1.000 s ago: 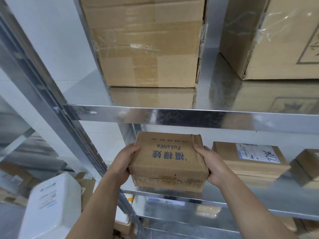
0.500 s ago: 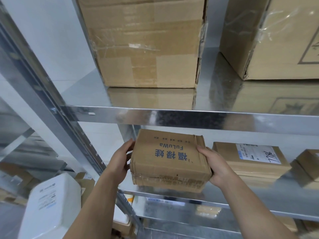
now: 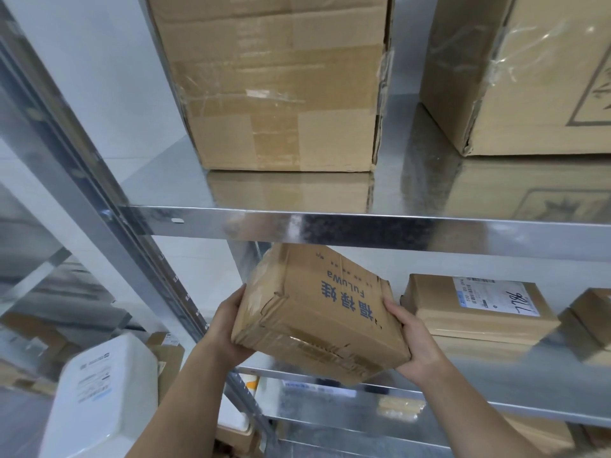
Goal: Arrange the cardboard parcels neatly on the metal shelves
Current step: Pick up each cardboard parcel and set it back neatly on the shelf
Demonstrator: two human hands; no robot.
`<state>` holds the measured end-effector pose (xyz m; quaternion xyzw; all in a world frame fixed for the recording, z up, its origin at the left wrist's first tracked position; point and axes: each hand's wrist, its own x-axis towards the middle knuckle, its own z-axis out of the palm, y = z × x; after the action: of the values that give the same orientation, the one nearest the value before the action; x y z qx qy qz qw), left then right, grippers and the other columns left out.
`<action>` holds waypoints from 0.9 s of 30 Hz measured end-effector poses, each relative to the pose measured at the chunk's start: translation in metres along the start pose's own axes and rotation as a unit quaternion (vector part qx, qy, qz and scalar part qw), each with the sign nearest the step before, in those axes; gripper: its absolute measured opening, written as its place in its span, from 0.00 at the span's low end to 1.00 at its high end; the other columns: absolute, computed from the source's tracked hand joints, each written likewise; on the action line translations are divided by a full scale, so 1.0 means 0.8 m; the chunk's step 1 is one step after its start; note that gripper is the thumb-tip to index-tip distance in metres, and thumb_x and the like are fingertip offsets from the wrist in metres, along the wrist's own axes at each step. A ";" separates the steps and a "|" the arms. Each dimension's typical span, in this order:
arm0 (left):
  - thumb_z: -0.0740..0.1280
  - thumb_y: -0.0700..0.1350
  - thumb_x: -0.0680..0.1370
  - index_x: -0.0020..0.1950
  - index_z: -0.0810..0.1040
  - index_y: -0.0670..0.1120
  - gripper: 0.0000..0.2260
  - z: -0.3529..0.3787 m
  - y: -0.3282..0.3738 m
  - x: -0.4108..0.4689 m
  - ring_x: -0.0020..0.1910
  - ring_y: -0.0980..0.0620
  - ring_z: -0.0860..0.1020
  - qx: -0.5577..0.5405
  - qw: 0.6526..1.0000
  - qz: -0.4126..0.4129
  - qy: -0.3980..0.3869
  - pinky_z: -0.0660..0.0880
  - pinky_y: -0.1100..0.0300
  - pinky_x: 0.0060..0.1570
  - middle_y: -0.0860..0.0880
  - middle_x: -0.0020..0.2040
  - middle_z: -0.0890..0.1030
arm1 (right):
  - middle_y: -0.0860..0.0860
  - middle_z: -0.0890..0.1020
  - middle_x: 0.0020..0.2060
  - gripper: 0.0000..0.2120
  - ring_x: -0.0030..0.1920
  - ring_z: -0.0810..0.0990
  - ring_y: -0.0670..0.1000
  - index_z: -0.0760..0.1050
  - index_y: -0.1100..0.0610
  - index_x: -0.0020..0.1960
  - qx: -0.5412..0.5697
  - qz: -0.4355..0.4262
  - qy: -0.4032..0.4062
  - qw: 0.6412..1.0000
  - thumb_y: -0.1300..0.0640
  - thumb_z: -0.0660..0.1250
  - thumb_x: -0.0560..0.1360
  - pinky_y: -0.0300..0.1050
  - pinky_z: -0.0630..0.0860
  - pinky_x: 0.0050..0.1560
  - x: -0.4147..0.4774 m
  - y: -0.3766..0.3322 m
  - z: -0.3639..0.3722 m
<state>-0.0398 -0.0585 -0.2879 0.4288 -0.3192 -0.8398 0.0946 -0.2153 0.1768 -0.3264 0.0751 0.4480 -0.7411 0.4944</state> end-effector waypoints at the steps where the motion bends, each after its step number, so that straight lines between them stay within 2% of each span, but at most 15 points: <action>1: 0.61 0.58 0.82 0.53 0.84 0.40 0.23 0.002 -0.003 -0.005 0.40 0.41 0.85 -0.021 1.000 -0.011 -0.019 0.84 0.48 0.41 0.40 0.46 0.85 | 0.60 0.86 0.53 0.19 0.43 0.87 0.59 0.81 0.57 0.65 0.005 0.006 0.001 1.000 0.49 0.67 0.78 0.51 0.83 0.39 0.002 0.006 -0.002; 4: 0.60 0.61 0.81 0.59 0.83 0.40 0.25 0.001 -0.007 -0.010 0.43 0.39 0.86 -0.068 0.997 -0.019 -0.040 0.83 0.43 0.43 0.39 0.51 0.85 | 0.61 0.85 0.58 0.23 0.49 0.85 0.61 0.78 0.56 0.69 0.012 0.006 0.004 1.000 0.49 0.68 0.76 0.57 0.79 0.52 0.005 0.020 -0.009; 7: 0.61 0.57 0.82 0.54 0.85 0.42 0.22 0.003 -0.006 -0.012 0.42 0.41 0.85 -0.035 0.999 0.007 -0.041 0.83 0.48 0.43 0.41 0.48 0.85 | 0.56 0.86 0.57 0.18 0.46 0.87 0.56 0.73 0.42 0.72 -0.006 -0.035 0.017 0.999 0.54 0.62 0.84 0.54 0.82 0.46 0.008 0.025 -0.010; 9: 0.60 0.54 0.82 0.50 0.85 0.43 0.19 0.004 -0.006 -0.018 0.41 0.42 0.84 0.016 0.999 0.030 -0.040 0.81 0.51 0.43 0.41 0.46 0.85 | 0.53 0.86 0.57 0.23 0.46 0.87 0.54 0.66 0.33 0.72 -0.038 -0.063 0.038 0.997 0.57 0.60 0.85 0.53 0.81 0.47 0.008 0.025 -0.005; 12: 0.58 0.50 0.82 0.49 0.83 0.43 0.16 0.004 -0.004 -0.018 0.39 0.43 0.83 0.097 0.993 0.064 -0.034 0.77 0.51 0.44 0.41 0.45 0.84 | 0.47 0.87 0.54 0.18 0.53 0.85 0.52 0.72 0.43 0.73 -0.140 -0.095 0.049 0.984 0.56 0.61 0.85 0.54 0.79 0.60 0.012 0.025 0.005; 14: 0.57 0.50 0.82 0.48 0.83 0.44 0.17 0.009 -0.003 -0.019 0.39 0.44 0.84 0.130 0.987 0.081 -0.043 0.79 0.50 0.43 0.41 0.44 0.84 | 0.48 0.87 0.56 0.16 0.58 0.84 0.53 0.75 0.45 0.72 -0.168 -0.082 0.056 0.981 0.51 0.63 0.84 0.54 0.78 0.63 0.014 0.025 0.013; 16: 0.59 0.54 0.81 0.50 0.85 0.45 0.18 0.016 -0.002 -0.023 0.43 0.43 0.84 0.155 0.983 0.084 -0.054 0.79 0.49 0.47 0.41 0.48 0.85 | 0.51 0.86 0.58 0.18 0.58 0.85 0.55 0.79 0.47 0.69 -0.198 -0.054 0.058 0.977 0.43 0.62 0.83 0.53 0.81 0.59 0.013 0.027 0.021; 19: 0.65 0.64 0.76 0.60 0.85 0.47 0.24 0.025 -0.002 -0.030 0.55 0.41 0.82 0.187 0.977 0.068 -0.078 0.80 0.46 0.52 0.40 0.58 0.84 | 0.55 0.87 0.54 0.29 0.55 0.86 0.57 0.85 0.51 0.59 -0.211 0.007 0.051 0.976 0.31 0.58 0.79 0.55 0.81 0.60 0.011 0.030 0.030; 20: 0.68 0.66 0.74 0.63 0.83 0.47 0.28 0.026 -0.002 -0.030 0.57 0.40 0.80 0.185 0.977 0.065 -0.082 0.80 0.45 0.54 0.40 0.60 0.82 | 0.55 0.88 0.52 0.32 0.53 0.87 0.56 0.86 0.51 0.57 -0.214 0.022 0.047 0.975 0.29 0.56 0.79 0.53 0.82 0.57 0.007 0.031 0.033; 21: 0.70 0.66 0.72 0.65 0.82 0.46 0.30 0.026 -0.002 -0.030 0.59 0.40 0.78 0.181 0.977 0.066 -0.088 0.77 0.44 0.57 0.39 0.61 0.81 | 0.53 0.89 0.49 0.32 0.48 0.88 0.52 0.86 0.52 0.56 -0.216 0.029 0.035 0.975 0.30 0.54 0.79 0.48 0.84 0.50 0.004 0.031 0.036; 23: 0.68 0.64 0.74 0.62 0.84 0.47 0.26 0.025 -0.001 -0.029 0.57 0.41 0.77 0.190 0.975 0.071 -0.089 0.76 0.44 0.60 0.40 0.59 0.80 | 0.47 0.88 0.39 0.26 0.36 0.86 0.43 0.83 0.53 0.54 -0.222 0.010 0.027 0.975 0.38 0.52 0.84 0.37 0.79 0.31 -0.006 0.026 0.042; 24: 0.66 0.63 0.76 0.57 0.86 0.48 0.22 0.024 0.000 -0.029 0.54 0.42 0.79 0.205 0.972 0.072 -0.086 0.76 0.44 0.59 0.41 0.56 0.82 | 0.44 0.88 0.38 0.22 0.34 0.85 0.40 0.81 0.52 0.56 -0.224 0.006 0.030 0.974 0.41 0.53 0.85 0.36 0.77 0.28 -0.012 0.025 0.046; 25: 0.63 0.63 0.78 0.52 0.87 0.50 0.21 0.024 0.001 -0.029 0.49 0.45 0.82 0.220 0.970 0.069 -0.082 0.78 0.45 0.57 0.43 0.52 0.84 | 0.43 0.87 0.42 0.19 0.39 0.85 0.39 0.79 0.50 0.62 -0.226 0.003 0.016 0.974 0.41 0.56 0.84 0.38 0.77 0.31 -0.009 0.026 0.041; 26: 0.62 0.63 0.79 0.48 0.88 0.50 0.21 0.023 0.002 -0.028 0.43 0.48 0.84 0.235 0.967 0.061 -0.073 0.79 0.45 0.53 0.45 0.47 0.85 | 0.43 0.86 0.51 0.22 0.49 0.84 0.39 0.77 0.47 0.67 -0.234 -0.004 0.001 0.972 0.37 0.62 0.79 0.40 0.77 0.37 -0.006 0.026 0.034; 27: 0.61 0.64 0.80 0.47 0.88 0.51 0.22 0.020 0.003 -0.026 0.41 0.48 0.84 0.250 0.964 0.056 -0.067 0.79 0.44 0.52 0.46 0.46 0.85 | 0.45 0.84 0.59 0.30 0.60 0.81 0.43 0.76 0.45 0.71 -0.245 -0.008 -0.015 0.969 0.33 0.66 0.72 0.43 0.78 0.42 -0.007 0.026 0.034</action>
<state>-0.0396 -0.0441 -0.2660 0.3629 -0.5479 -0.7536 0.0097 -0.1869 0.1581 -0.3198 -0.0629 0.6090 -0.6136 0.4987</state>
